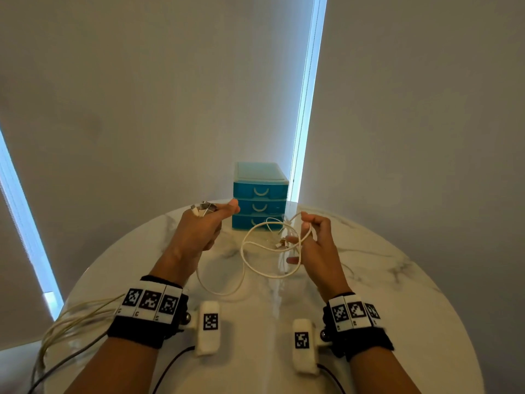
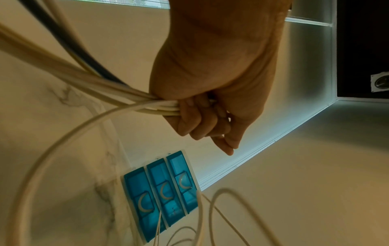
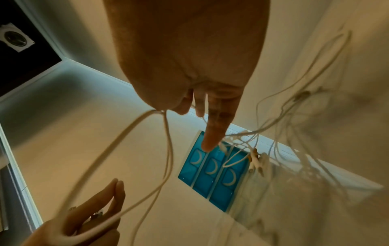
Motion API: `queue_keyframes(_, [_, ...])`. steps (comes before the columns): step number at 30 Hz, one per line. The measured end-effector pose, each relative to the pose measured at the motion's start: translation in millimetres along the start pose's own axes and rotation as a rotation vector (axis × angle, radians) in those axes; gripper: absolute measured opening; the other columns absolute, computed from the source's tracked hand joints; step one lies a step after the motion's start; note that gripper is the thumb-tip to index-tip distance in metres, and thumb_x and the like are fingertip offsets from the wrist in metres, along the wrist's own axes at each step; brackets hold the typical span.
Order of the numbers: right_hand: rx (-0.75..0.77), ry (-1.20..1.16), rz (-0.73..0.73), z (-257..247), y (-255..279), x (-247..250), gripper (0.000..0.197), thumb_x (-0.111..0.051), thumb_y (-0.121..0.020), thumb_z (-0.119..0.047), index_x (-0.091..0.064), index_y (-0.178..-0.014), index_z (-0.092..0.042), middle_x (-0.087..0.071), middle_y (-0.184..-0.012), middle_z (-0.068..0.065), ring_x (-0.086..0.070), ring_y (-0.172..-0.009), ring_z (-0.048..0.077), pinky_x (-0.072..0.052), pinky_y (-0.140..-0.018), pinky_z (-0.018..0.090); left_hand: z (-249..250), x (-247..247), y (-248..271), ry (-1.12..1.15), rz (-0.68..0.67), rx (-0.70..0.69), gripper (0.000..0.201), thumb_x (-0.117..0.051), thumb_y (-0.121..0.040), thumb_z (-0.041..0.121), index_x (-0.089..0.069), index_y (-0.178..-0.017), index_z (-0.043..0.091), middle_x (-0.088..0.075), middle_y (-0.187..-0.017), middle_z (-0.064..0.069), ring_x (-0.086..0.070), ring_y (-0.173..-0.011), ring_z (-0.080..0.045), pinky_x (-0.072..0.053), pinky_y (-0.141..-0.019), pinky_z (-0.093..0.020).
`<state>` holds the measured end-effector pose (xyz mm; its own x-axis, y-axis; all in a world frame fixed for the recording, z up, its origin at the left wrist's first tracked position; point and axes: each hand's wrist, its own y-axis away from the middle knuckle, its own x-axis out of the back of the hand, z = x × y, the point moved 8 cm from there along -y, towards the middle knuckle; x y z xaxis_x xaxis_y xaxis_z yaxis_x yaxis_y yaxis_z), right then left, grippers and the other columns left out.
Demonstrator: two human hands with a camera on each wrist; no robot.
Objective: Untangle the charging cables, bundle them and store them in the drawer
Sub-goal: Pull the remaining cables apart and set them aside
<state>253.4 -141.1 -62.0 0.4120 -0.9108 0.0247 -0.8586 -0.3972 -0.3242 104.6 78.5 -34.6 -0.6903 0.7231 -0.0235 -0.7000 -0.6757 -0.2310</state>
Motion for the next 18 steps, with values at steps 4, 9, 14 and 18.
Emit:
queue_keyframes(4, [-0.041, 0.082, 0.003, 3, -3, 2, 0.016, -0.045, -0.115, -0.028, -0.052, -0.130, -0.029, -0.066, -0.110, -0.018, -0.077, -0.098, 0.019, -0.068, -0.077, 0.054, -1, 2, -1, 0.004, 0.006, 0.001, 0.033, -0.075, -0.097, 0.046, -0.082, -0.106, 0.015, -0.036, -0.057, 0.000, -0.025, -0.050, -0.013, -0.022, -0.044, -0.025])
queue_keyframes(9, [-0.142, 0.109, -0.021, 14, -2, 6, 0.020, -0.050, -0.113, -0.029, -0.047, -0.133, -0.029, -0.066, -0.122, -0.004, -0.075, -0.101, 0.020, -0.067, -0.066, 0.036, -2, 2, -4, -0.006, 0.001, 0.007, 0.034, -0.073, -0.097, 0.049, -0.082, -0.105, 0.017, -0.038, -0.057, 0.000, -0.027, -0.050, -0.013, -0.024, -0.044, -0.025])
queue_keyframes(14, [-0.109, 0.030, 0.232, 14, -4, 25, 0.032, -0.058, -0.110, -0.023, -0.044, -0.137, -0.029, -0.066, -0.110, -0.003, -0.072, -0.089, 0.013, -0.067, -0.072, 0.040, -4, 4, -6, 0.007, 0.008, 0.004, 0.032, -0.073, -0.098, 0.046, -0.083, -0.104, 0.017, -0.037, -0.057, -0.001, -0.026, -0.050, -0.014, -0.022, -0.044, -0.025])
queue_keyframes(18, [-0.087, 0.032, 0.218, 7, -1, 21, 0.033, -0.062, -0.108, -0.031, -0.047, -0.137, -0.032, -0.064, -0.102, -0.018, -0.073, -0.096, 0.013, -0.066, -0.070, 0.040, -4, 6, -6, 0.004, 0.015, 0.001, 0.032, -0.073, -0.099, 0.046, -0.083, -0.104, 0.016, -0.036, -0.057, 0.000, -0.025, -0.049, -0.013, -0.021, -0.044, -0.024])
